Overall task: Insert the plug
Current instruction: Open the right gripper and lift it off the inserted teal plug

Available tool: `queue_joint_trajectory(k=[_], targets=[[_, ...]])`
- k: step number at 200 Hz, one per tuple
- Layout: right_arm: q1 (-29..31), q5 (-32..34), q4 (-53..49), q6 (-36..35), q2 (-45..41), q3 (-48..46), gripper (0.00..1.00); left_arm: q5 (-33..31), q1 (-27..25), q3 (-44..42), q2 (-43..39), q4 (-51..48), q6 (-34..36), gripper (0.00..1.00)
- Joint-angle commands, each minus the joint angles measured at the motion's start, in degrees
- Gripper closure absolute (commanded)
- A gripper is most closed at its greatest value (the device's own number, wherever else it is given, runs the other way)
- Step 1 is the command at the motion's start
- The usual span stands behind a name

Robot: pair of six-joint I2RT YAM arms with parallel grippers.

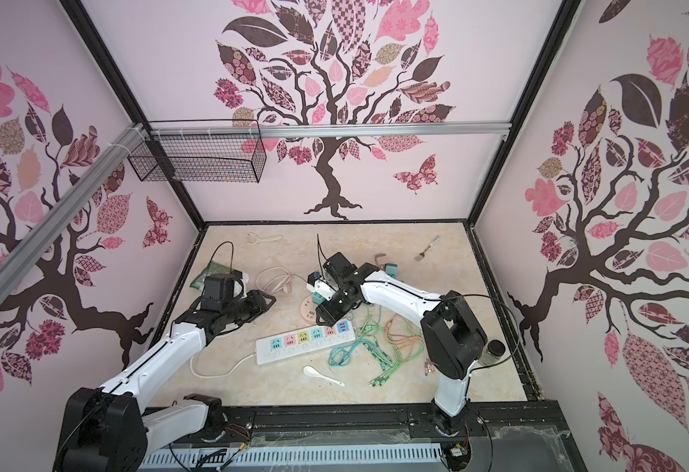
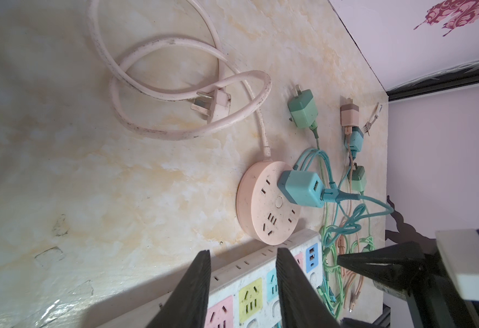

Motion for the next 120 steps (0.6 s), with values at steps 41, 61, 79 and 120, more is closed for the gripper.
queue_joint_trajectory(k=[41, 61, 79, 120], targets=[[-0.1, -13.6, 3.8, 0.7, -7.2, -3.0, 0.39, 0.2, 0.3, -0.1, -1.3, -0.4, 1.1, 0.58], [-0.4, -15.7, 5.8, 1.2, -9.2, -3.6, 0.39, 0.1, 0.4, -0.1, -2.0, -0.9, 1.2, 0.58], [-1.8, -17.6, 8.1, 2.7, -11.0, -4.4, 0.39, 0.1, 0.3, -0.2, -2.6, -1.3, 1.4, 0.57], [-6.8, -15.3, 13.8, 7.7, -16.3, -8.5, 0.40, 0.0, 0.5, -0.1, -4.2, -2.7, 2.3, 0.53]])
